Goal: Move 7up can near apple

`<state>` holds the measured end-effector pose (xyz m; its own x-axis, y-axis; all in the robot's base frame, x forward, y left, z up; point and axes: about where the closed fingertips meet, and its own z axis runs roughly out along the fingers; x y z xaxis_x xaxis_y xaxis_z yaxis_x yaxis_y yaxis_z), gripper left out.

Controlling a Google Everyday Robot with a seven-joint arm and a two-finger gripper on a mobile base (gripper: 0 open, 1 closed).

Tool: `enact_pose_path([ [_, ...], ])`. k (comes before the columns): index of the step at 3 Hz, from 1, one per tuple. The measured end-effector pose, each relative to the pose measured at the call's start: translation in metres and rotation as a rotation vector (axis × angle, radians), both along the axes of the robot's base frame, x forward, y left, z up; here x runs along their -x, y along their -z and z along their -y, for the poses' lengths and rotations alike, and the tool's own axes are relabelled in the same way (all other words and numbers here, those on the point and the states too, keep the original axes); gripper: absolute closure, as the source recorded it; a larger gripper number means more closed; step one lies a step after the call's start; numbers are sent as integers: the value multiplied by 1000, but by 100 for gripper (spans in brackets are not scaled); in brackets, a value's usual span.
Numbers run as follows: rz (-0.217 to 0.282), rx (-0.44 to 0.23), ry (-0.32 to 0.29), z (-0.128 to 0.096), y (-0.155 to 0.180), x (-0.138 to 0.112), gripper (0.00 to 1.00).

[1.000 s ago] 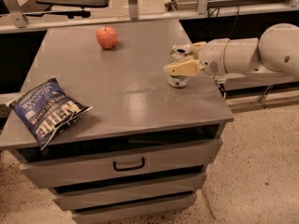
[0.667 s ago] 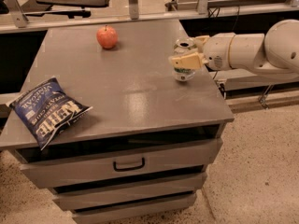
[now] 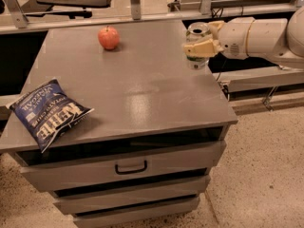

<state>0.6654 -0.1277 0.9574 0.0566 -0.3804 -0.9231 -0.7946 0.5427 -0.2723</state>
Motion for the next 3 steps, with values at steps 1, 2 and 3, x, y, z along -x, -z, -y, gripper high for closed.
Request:
enact_pose_path([
  [1, 7, -5, -14, -6, -2, -1, 100],
  [2, 57, -50, -39, -40, -10, -31, 100],
  [3, 119, -130, -83, -108, -17, -90, 100],
])
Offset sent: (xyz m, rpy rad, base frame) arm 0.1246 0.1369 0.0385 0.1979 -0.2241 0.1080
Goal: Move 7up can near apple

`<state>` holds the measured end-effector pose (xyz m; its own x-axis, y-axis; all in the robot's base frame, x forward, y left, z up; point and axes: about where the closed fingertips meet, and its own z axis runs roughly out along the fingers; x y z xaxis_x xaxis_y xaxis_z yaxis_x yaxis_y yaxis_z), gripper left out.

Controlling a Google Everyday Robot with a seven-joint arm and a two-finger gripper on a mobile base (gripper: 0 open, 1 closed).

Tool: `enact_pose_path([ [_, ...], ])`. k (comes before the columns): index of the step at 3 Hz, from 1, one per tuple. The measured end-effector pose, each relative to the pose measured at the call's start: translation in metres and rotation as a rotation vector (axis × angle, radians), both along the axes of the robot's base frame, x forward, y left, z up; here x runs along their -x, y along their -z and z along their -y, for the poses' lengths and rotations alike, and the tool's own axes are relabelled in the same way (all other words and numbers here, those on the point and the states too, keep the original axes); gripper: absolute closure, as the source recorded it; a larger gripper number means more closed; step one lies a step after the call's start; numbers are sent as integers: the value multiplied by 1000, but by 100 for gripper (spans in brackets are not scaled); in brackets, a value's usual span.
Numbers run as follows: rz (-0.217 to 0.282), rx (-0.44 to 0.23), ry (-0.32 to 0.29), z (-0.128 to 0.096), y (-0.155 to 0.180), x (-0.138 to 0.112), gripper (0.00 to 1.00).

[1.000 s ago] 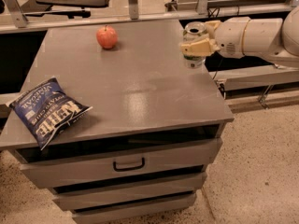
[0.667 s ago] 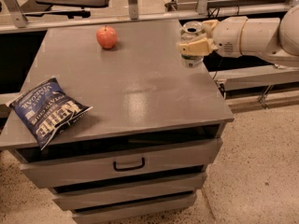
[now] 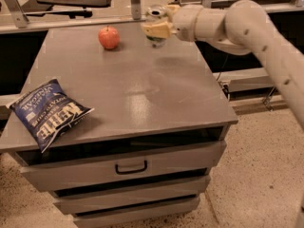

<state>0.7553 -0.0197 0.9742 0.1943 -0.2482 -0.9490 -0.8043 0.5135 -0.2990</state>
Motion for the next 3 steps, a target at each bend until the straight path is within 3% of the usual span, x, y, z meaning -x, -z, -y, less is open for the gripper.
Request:
enact_pose_path([
  [1, 16, -34, -30, -52, 1, -40, 100],
  [2, -6, -27, -28, -80, 16, -67, 100],
  [3, -36, -22, -11, -89, 30, -82, 100],
])
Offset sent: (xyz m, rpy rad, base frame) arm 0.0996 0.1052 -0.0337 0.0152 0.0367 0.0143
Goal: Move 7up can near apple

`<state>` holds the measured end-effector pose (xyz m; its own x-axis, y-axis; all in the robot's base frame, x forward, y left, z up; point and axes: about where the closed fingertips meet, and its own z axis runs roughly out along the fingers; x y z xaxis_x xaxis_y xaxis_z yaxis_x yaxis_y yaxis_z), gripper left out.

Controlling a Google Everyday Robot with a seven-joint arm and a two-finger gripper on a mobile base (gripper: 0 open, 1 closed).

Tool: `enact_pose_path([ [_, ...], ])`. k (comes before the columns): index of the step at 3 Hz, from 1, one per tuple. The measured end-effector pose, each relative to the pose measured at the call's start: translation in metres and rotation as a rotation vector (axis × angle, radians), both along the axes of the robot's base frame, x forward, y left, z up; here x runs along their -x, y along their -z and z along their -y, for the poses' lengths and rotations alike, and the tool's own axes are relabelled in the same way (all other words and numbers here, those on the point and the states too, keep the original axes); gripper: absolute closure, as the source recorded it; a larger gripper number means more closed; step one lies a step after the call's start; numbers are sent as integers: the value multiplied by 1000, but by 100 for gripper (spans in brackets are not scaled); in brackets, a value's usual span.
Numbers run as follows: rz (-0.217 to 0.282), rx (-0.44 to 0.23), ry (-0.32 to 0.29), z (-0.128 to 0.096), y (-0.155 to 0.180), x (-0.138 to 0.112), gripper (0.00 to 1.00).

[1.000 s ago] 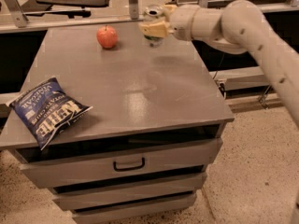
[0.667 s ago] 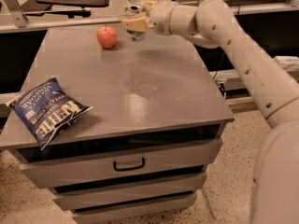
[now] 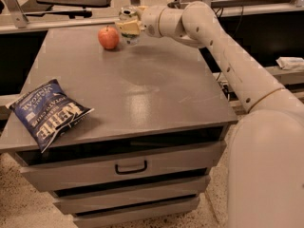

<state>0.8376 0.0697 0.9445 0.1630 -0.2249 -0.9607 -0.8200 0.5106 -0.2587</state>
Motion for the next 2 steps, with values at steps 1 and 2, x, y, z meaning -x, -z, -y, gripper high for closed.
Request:
enact_pose_path([
  [1, -38, -3, -15, -8, 10, -8, 82],
  [2, -55, -2, -22, -11, 15, -13, 59],
])
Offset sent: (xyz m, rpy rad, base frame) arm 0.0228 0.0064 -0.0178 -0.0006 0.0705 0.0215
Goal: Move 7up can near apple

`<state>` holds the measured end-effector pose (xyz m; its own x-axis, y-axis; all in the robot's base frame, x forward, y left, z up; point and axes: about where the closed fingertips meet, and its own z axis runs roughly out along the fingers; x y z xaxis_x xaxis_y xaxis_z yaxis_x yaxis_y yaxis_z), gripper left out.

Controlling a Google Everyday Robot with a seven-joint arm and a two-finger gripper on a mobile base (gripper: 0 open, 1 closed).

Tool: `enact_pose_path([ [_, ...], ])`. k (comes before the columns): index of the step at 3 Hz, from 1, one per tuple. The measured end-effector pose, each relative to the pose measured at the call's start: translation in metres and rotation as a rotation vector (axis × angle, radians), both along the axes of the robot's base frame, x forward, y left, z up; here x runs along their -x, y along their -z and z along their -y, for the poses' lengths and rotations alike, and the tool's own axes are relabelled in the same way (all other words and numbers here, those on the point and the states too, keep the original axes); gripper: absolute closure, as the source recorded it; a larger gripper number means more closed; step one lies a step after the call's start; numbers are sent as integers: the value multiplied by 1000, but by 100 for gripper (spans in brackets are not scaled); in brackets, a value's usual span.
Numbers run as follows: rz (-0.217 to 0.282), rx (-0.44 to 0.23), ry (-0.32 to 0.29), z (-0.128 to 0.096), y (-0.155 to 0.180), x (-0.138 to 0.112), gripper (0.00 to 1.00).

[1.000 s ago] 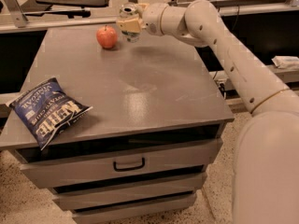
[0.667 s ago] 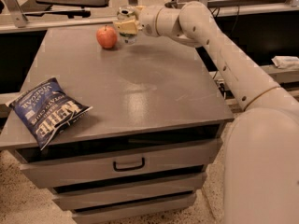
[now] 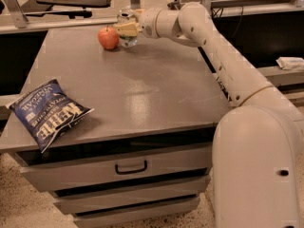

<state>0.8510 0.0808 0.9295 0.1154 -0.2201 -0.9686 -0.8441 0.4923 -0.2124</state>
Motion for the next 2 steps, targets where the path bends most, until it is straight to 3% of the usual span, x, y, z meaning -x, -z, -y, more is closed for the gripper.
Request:
enact_pose_path([
  [2, -19, 2, 0, 3, 7, -5, 13],
])
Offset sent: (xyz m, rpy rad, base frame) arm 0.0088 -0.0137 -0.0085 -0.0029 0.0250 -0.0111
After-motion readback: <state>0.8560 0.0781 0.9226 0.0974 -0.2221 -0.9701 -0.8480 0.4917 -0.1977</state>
